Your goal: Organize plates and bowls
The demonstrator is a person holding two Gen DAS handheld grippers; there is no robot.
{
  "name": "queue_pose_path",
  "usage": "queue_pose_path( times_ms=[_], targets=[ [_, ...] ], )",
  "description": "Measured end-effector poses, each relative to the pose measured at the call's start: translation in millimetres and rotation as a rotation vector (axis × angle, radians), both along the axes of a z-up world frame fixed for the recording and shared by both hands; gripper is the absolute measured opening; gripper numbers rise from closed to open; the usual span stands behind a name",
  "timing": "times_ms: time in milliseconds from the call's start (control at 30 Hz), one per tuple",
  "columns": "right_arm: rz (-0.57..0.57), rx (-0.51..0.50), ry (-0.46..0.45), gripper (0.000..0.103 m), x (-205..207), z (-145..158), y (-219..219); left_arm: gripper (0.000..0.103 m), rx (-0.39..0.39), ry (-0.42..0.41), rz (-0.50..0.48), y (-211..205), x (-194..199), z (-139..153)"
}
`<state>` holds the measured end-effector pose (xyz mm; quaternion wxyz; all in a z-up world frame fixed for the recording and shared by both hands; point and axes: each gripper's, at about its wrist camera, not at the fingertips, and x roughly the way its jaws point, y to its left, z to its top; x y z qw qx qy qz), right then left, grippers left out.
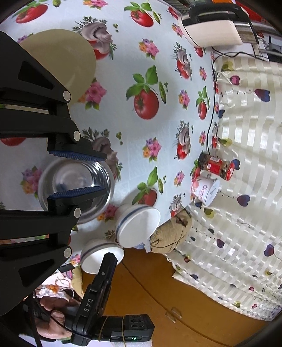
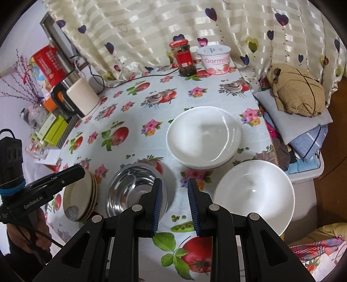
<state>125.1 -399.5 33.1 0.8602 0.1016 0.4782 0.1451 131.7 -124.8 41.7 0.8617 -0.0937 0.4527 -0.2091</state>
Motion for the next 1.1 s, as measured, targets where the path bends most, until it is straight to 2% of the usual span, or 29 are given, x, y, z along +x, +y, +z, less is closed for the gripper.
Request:
queue_pose_path(
  times_ms=[600,1100],
  targets=[
    [-0.075,0.001,0.0,0.024,22.2,-3.3,-33.7,0.025,-0.012,0.023,-0.064,-40.7,31.9,-1.1],
    [-0.113,-0.005,0.016,0.024,46.7,-14.4,-55.9,0.025,-0.032,0.058,-0.105,-79.1,63.5,-15.1]
  ],
)
